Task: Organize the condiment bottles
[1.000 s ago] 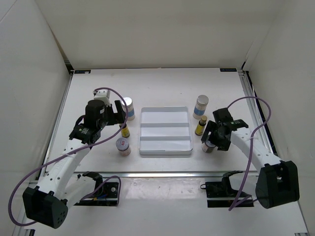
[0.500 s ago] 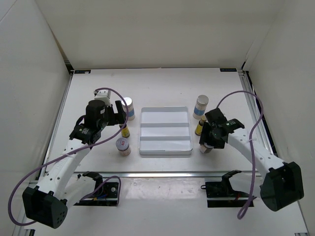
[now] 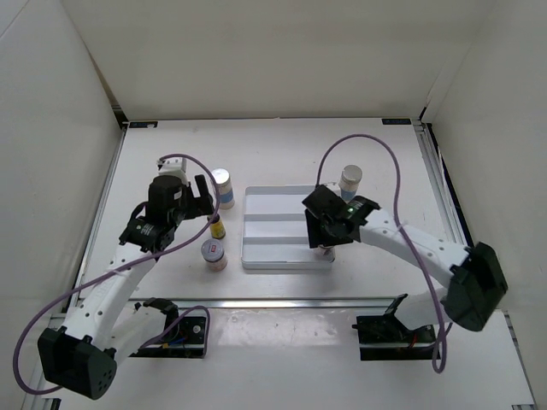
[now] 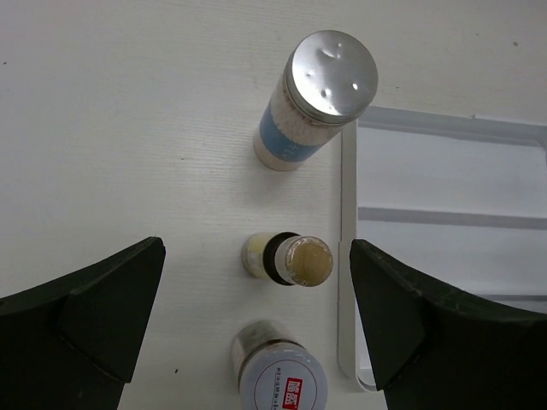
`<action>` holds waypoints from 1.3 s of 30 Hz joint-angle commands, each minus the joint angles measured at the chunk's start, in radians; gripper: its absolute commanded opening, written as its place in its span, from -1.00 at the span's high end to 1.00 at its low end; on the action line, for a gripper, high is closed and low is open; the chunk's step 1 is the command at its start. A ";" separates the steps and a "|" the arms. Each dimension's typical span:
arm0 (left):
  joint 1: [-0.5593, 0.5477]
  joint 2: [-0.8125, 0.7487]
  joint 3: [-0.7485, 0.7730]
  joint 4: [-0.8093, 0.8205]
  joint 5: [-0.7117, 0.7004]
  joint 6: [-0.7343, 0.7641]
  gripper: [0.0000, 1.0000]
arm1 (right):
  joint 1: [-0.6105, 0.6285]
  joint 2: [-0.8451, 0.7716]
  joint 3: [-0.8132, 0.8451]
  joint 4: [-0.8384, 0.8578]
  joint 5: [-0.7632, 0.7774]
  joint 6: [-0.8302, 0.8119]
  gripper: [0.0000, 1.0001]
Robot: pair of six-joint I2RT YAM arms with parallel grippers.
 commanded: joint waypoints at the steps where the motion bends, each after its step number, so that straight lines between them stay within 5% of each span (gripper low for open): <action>1: -0.004 -0.053 -0.013 -0.050 -0.104 -0.057 -1.00 | 0.008 0.057 0.017 0.097 0.046 -0.004 1.00; 6: -0.004 -0.093 0.006 -0.163 -0.119 -0.111 -1.00 | 0.008 0.121 -0.003 0.138 0.014 -0.004 0.94; 16: -0.013 -0.081 0.047 -0.403 0.114 -0.252 -1.00 | 0.008 0.157 0.006 0.138 -0.032 0.018 -0.05; 17: -0.013 -0.081 0.047 -0.415 0.114 -0.261 -1.00 | 0.008 0.146 0.015 0.127 -0.023 0.018 -0.35; 20: -0.023 -0.067 0.038 -0.415 0.141 -0.290 -1.00 | 0.008 0.117 0.028 0.106 -0.004 0.018 -0.70; 23: -0.042 -0.010 0.029 -0.426 0.155 -0.309 -1.00 | 0.008 0.073 0.052 0.097 -0.004 0.018 -0.90; 38: -0.144 0.191 -0.054 -0.385 0.099 -0.404 -1.00 | 0.017 -0.073 0.040 0.104 -0.013 -0.002 -1.00; 39: -0.144 0.201 -0.054 -0.372 0.099 -0.413 -0.88 | 0.017 -0.073 0.040 0.104 -0.013 -0.002 -1.00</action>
